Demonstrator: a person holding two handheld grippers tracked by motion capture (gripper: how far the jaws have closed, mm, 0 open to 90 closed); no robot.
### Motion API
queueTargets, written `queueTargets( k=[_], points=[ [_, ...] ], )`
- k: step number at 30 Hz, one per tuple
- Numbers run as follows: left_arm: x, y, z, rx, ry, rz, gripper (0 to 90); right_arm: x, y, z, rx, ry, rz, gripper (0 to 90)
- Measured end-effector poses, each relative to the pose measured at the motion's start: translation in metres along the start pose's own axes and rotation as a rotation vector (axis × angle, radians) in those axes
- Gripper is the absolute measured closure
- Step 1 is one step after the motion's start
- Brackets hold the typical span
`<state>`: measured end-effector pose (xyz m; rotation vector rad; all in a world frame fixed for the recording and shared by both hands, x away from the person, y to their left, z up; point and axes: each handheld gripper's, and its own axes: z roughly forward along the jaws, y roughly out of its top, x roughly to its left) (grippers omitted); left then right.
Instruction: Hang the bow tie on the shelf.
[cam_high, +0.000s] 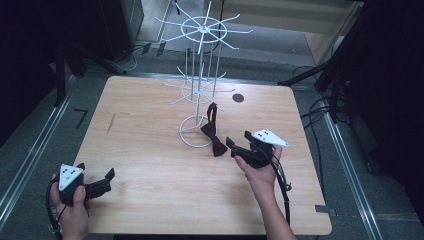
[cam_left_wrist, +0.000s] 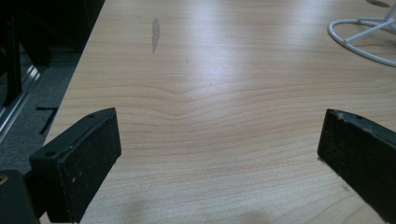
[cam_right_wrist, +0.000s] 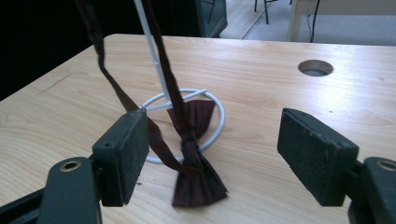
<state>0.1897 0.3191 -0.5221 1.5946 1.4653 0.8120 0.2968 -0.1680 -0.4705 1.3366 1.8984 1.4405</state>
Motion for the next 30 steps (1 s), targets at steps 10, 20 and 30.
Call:
queueTargets(
  k=[10, 20, 30],
  points=[
    [0.0, 0.0, 0.0, -0.004, 0.001, 0.0, 0.1, -0.026, -0.014, -0.02, -0.011, -0.05, 0.031, 25.5],
    [0.0, 0.0, 0.0, -0.007, -0.001, -0.002, 0.1, -0.044, -0.028, -0.032, 0.003, -0.086, 0.042, 25.5],
    [0.0, 0.0, -0.001, -0.009, 0.001, -0.002, 0.1, -0.06, -0.041, -0.044, 0.014, -0.125, 0.055, 25.5]
  ],
)
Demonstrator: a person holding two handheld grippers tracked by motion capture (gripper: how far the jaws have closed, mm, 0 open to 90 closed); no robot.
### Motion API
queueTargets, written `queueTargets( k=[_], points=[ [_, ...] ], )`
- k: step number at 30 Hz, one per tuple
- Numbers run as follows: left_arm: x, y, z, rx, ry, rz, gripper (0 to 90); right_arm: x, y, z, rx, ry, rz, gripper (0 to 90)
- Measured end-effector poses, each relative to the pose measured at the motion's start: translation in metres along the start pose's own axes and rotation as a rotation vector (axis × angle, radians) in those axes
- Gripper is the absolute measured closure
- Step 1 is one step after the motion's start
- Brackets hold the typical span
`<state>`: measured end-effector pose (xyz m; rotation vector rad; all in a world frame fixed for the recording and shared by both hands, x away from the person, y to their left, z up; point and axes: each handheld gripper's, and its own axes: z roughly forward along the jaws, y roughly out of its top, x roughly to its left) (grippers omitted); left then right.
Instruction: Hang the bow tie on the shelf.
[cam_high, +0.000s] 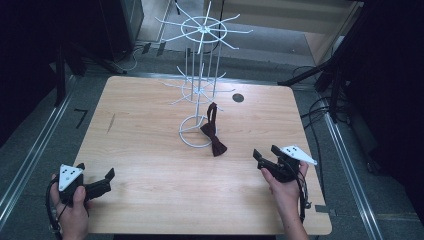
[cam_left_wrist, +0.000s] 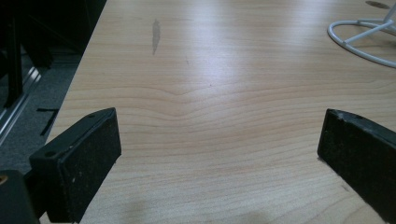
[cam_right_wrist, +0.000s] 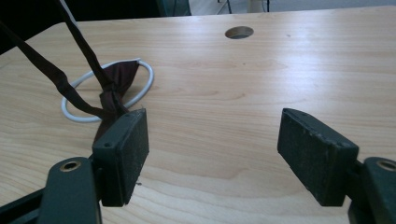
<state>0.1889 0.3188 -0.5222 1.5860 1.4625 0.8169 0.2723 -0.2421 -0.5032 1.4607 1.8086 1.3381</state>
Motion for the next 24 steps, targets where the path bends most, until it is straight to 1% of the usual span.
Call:
queueTargets(
  k=[3, 4, 5, 7, 8, 9, 10, 11, 13, 16, 18, 20, 21, 22, 24],
  points=[
    [0.0, 0.0, 0.0, 0.0, 0.0, 0.0, 0.1, -0.006, -0.004, -0.004, 0.005, -0.013, 0.011, 25.5],
    [0.0, 0.0, 0.0, 0.0, 0.0, 0.0, 0.1, -0.006, -0.004, -0.004, 0.005, -0.013, 0.011, 25.5],
    [0.0, 0.0, 0.0, 0.0, 0.0, 0.0, 0.1, -0.012, -0.008, -0.007, 0.005, -0.023, 0.025, 25.5],
    [0.0, 0.0, 0.0, 0.0, 0.0, -0.001, 0.1, -0.016, -0.011, -0.009, 0.007, -0.03, 0.032, 25.5],
    [0.0, 0.0, 0.0, 0.0, 0.0, 0.0, 0.1, -0.016, -0.011, -0.009, 0.007, -0.03, 0.032, 25.5],
    [0.0, 0.0, 0.0, 0.0, 0.0, 0.0, 0.1, -0.02, -0.014, -0.011, 0.011, -0.039, 0.037, 25.5],
    [0.0, 0.0, 0.0, 0.0, 0.0, 0.0, 0.1, -0.02, -0.014, -0.011, 0.011, -0.039, 0.037, 25.5],
    [0.0, 0.0, 0.0, 0.0, 0.001, 0.0, 0.1, -0.024, -0.018, -0.013, 0.017, -0.047, 0.042, 25.4],
    [0.0, 0.0, 0.0, -0.001, 0.001, -0.001, 0.1, -0.028, -0.022, -0.015, 0.026, -0.058, 0.035, 25.4],
    [0.0, 0.0, 0.0, -0.001, 0.001, -0.001, 0.1, -0.031, -0.026, -0.018, 0.036, -0.062, 0.037, 25.2],
    [0.0, 0.0, 0.0, -0.001, 0.0, -0.001, 0.1, -0.036, -0.032, -0.023, 0.047, -0.072, 0.036, 24.8],
    [0.0, 0.0, 0.0, -0.001, 0.0, -0.001, 0.1, -0.038, -0.034, -0.024, 0.046, -0.076, 0.034, 24.8],
    [0.0, 0.0, 0.0, 0.0, -0.001, -0.001, 0.1, -0.042, -0.037, -0.028, 0.047, -0.085, 0.037, 24.8],
    [0.0, 0.0, 0.0, 0.0, -0.001, -0.001, 0.1, -0.042, -0.037, -0.028, 0.047, -0.085, 0.037, 24.8],
    [0.0, 0.0, 0.0, -0.002, -0.003, 0.0, 0.1, -0.046, -0.041, -0.031, 0.039, -0.082, 0.052, 24.8]
  ],
)
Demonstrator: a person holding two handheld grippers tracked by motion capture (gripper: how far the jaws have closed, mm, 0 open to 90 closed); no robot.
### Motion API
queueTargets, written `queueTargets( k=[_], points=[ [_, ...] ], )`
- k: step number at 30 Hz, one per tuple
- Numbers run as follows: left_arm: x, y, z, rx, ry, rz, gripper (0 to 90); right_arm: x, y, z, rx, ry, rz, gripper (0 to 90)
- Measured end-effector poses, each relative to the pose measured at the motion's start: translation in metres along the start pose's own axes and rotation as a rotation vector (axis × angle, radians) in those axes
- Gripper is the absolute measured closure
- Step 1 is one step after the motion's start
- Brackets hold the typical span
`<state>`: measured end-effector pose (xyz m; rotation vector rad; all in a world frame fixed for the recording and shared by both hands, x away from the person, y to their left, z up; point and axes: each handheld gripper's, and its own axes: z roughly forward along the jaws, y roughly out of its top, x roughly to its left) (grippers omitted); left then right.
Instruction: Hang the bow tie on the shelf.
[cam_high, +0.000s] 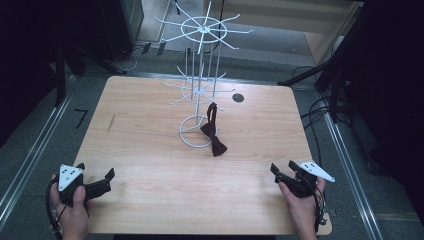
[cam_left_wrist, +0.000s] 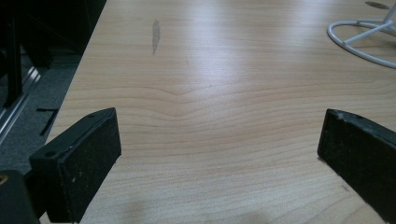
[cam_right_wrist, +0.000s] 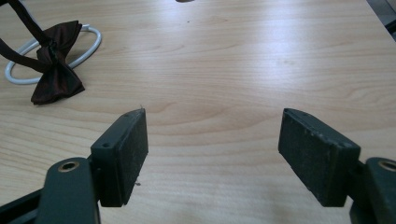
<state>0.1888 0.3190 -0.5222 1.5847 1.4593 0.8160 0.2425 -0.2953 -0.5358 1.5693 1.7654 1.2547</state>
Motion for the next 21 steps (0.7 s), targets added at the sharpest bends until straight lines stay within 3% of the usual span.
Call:
queueTargets(
  k=[21],
  points=[
    [0.0, 0.0, -0.001, -0.001, -0.004, 0.001, 0.1, -0.042, -0.021, -0.034, -0.008, -0.053, 0.038, 23.6]
  ],
)
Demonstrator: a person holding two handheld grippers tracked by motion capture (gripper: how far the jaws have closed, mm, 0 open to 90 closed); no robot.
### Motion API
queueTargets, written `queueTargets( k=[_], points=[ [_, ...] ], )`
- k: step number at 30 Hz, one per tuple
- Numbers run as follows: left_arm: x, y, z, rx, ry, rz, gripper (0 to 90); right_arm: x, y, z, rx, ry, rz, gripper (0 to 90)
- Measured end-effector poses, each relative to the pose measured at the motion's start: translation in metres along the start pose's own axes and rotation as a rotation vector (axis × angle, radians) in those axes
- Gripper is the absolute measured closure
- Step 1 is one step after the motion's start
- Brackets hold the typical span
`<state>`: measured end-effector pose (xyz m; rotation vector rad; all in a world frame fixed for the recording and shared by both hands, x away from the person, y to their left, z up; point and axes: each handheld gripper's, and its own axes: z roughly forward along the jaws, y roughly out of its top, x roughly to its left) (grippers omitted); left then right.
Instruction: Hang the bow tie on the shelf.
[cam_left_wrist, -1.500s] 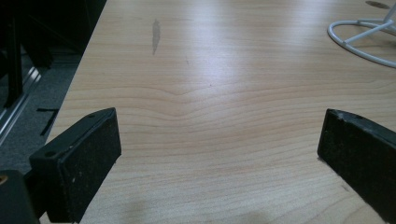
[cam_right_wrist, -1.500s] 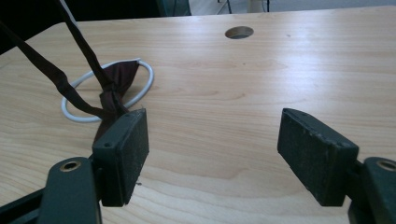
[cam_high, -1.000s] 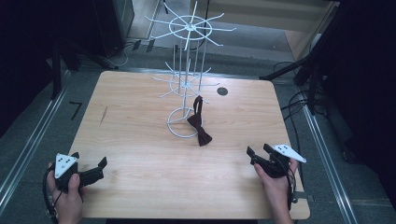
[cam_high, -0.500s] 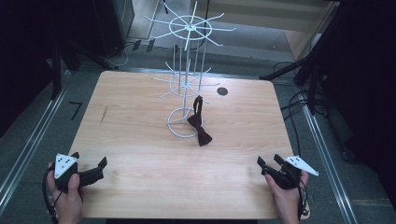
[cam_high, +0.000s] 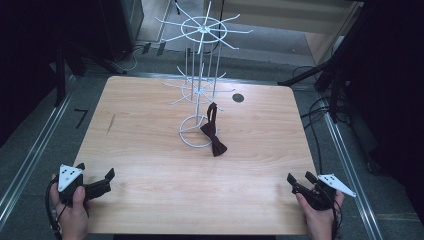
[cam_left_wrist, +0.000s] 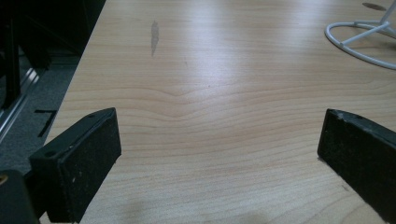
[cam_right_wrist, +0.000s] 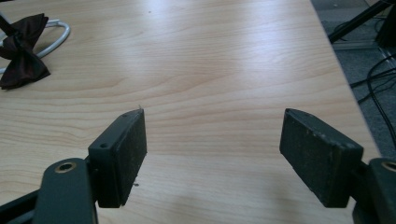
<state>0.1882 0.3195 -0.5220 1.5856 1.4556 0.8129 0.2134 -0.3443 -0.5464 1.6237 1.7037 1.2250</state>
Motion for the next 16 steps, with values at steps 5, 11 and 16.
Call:
queueTargets(
  k=[5, 11, 16],
  points=[
    [0.0, 0.0, 0.0, -0.002, -0.001, 0.0, 0.1, -0.013, -0.002, -0.009, 0.001, -0.006, 0.012, 22.3],
    [0.0, 0.0, 0.0, 0.0, 0.0, 0.002, 0.1, -0.028, -0.004, -0.017, 0.023, -0.02, 0.046, 12.5],
    [0.0, 0.0, 0.001, 0.002, -0.001, 0.0, 0.1, -0.03, -0.003, -0.019, 0.015, -0.021, 0.068, 12.2]
  ],
)
